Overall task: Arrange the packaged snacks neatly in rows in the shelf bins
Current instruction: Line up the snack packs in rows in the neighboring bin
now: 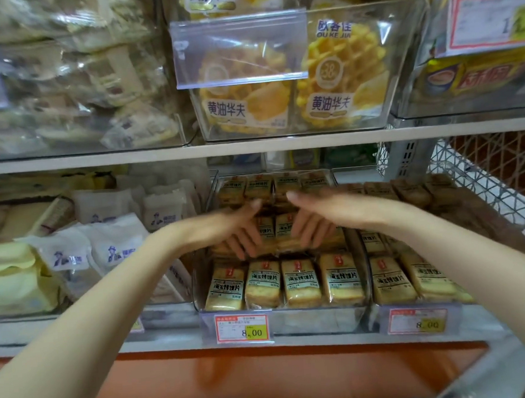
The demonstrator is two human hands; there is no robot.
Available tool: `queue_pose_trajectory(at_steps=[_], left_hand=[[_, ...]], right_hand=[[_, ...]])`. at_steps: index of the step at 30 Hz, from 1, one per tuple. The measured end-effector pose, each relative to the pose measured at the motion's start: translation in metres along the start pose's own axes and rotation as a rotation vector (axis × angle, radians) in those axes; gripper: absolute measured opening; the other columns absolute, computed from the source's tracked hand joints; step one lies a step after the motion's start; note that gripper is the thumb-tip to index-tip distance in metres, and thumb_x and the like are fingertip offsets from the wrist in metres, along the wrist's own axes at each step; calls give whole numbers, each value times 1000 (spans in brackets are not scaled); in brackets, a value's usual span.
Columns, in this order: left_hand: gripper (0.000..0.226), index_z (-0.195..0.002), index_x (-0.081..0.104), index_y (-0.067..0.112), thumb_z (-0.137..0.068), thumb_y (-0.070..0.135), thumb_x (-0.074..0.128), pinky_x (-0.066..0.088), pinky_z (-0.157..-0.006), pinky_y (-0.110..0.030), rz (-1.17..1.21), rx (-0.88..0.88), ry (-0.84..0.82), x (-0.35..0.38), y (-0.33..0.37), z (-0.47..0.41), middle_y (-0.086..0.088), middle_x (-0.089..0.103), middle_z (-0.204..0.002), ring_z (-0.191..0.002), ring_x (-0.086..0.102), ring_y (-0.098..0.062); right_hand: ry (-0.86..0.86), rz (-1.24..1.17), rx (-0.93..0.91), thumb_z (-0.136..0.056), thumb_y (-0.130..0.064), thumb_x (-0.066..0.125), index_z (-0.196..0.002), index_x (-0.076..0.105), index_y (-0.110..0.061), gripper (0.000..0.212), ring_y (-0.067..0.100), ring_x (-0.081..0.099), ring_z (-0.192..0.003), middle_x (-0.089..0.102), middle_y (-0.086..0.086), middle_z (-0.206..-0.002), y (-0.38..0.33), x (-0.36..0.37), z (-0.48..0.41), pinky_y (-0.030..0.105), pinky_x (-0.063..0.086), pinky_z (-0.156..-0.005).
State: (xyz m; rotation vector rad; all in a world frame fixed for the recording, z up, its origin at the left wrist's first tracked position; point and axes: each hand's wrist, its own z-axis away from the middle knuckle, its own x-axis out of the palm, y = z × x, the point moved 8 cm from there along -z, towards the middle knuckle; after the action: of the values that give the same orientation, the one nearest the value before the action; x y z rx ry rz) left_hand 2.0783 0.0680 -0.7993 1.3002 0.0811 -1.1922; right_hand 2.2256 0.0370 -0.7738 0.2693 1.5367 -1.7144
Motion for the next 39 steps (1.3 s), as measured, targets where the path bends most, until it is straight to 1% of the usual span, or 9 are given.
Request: queue_pose_trajectory(at_steps=[3, 7, 12, 15, 18, 23, 32, 36, 39], left_hand=[[80, -98, 67, 11, -80, 68, 14, 47, -94, -41, -47, -20, 7, 16, -1, 7, -10, 71, -98, -90, 67, -24], [89, -108, 67, 11, -74, 73, 13, 45, -95, -34, -48, -81, 42, 15, -7, 6, -5, 71, -103, -94, 66, -19], [73, -109, 66, 14, -86, 65, 20, 46, -95, -34, 13, 3, 181, 6, -8, 2, -3, 70, -105, -96, 65, -20], [79, -106, 67, 12, -83, 66, 14, 47, -91, -32, 66, -33, 49, 12, -12, 3, -4, 71, -101, -94, 67, -19], [77, -110, 65, 10, -88, 61, 12, 47, -85, -27, 49, -64, 12, 15, -15, 3, -5, 70, -105, -94, 66, -19], [67, -103, 68, 19, -86, 65, 24, 44, -95, -34, -75, 16, 264, 5, -18, 1, 4, 71, -100, -86, 67, -12], [88, -109, 67, 22, -76, 77, 6, 34, -102, -36, -67, -56, 23, 22, -19, 1, 8, 67, -109, -103, 60, -10], [79, -120, 60, 26, -78, 72, 11, 33, -104, -34, -26, -70, 29, 22, -21, -2, 7, 62, -119, -112, 56, -11], [74, -122, 58, 28, -81, 72, 15, 33, -104, -33, -6, -69, 61, 23, -24, -2, 7, 59, -124, -116, 52, -12]], right_hand=[[-43, 95, 66, -89, -63, 24, -104, 66, -11, 68, 19, 70, -81, 73, 7, -89, 13, 24, 1, 35, 50, -91], [-2, 91, 72, -93, -58, 27, -117, 60, -11, 63, 20, 68, -82, 71, 5, -93, 18, 30, -5, 34, 50, -92], [100, 114, 82, -92, -62, 26, -102, 72, -16, 65, 14, 66, -96, 72, 1, -102, 28, 19, -14, 30, 39, -102], [46, 107, 132, -92, -62, 21, -98, 72, -16, 70, 13, 68, -86, 74, -1, -92, 24, 15, -11, 28, 47, -87], [-11, 157, 156, -90, -66, 20, -94, 72, -15, 73, 15, 68, -86, 74, 0, -87, 26, 15, -8, 33, 51, -87], [63, 232, 171, -88, -68, 26, -102, 70, -15, 70, 13, 68, -86, 73, 0, -94, 32, 15, -14, 34, 45, -97], [-124, 218, 202, -87, -69, 23, -113, 65, -21, 69, 19, 59, -108, 67, 1, -114, 38, 31, -5, 37, 39, -104], [-25, 284, 210, -89, -68, 25, -133, 51, -17, 72, 25, 49, -122, 52, 6, -136, 36, 26, -9, 33, 37, -102], [24, 302, 196, -86, -71, 26, -137, 47, -16, 78, 25, 48, -124, 48, 6, -140, 36, 21, -10, 35, 37, -104]])
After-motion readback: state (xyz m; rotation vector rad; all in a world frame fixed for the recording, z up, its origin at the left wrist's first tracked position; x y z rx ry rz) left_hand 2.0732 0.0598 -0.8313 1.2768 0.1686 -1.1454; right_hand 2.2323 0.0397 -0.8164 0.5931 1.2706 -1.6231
